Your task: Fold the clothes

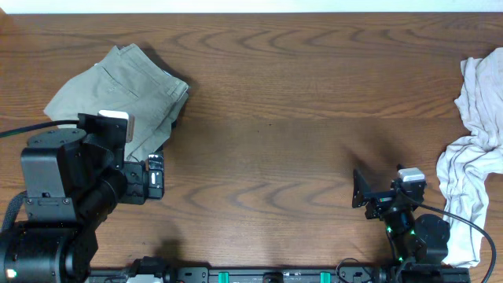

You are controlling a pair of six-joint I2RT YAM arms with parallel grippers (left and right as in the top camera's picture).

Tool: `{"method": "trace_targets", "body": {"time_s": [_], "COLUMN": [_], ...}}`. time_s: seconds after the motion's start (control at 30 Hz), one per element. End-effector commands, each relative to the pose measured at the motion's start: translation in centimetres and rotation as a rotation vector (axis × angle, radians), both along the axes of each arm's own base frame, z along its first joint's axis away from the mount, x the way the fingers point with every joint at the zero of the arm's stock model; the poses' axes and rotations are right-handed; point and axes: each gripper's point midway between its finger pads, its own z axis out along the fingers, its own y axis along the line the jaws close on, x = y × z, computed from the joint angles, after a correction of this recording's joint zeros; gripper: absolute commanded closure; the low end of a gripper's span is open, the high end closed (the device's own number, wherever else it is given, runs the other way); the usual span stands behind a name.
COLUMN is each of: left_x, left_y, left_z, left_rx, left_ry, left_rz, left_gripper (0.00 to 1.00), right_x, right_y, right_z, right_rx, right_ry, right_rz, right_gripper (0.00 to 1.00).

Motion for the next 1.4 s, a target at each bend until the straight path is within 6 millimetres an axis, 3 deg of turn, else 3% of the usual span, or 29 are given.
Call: {"method": "trace_targets", "body": {"time_s": [0.0,0.07,0.27,0.43,0.57,1.17,1.37], "left_x": [-0.3,0.0,3.5,4.5,4.4,2.1,1.8], "left_y": [0.4,0.3,-1.0,-1.7,-1.7,-1.2,-1.2], "left_z": [0.7,1.2,4.7,4.6,3.2,-6.7,-8.6], "left_rx": [0.027,0.019,-0.032,-0.059,-0.059,-0.053,-0.053], "left_ry": [-0.033,-0.07,-0.365,-0.522,-0.596,-0.711,-0.754], "left_rz": [0.011,0.006,-0.042,-0.08,-0.082,-0.066,-0.067], "left_gripper": [0.02,0.02,0.02,0.02,0.02,0.02,0.02], "right_x": [0.0,0.0,0.0,0.0,0.0,0.0,0.0], "right_y": [-0.2,-0.2,-0.2,-0.2,-0.2,-0.2,-0.2], "right_z": [-0.1,-0.1,-0.1,-0.1,-0.1,-0.1,-0.1], "right_rx": [-0.012,-0.012,-0.012,-0.012,-0.012,-0.012,-0.012], "right_ry": [-0.004,-0.004,-0.004,-0.004,-0.004,-0.004,-0.004], "right_rz": [-0.006,-0.006,-0.006,-0.006,-0.006,-0.006,-0.006], "right_gripper": [0.01,0.01,0.01,0.01,0.01,0.01,0.01]}}
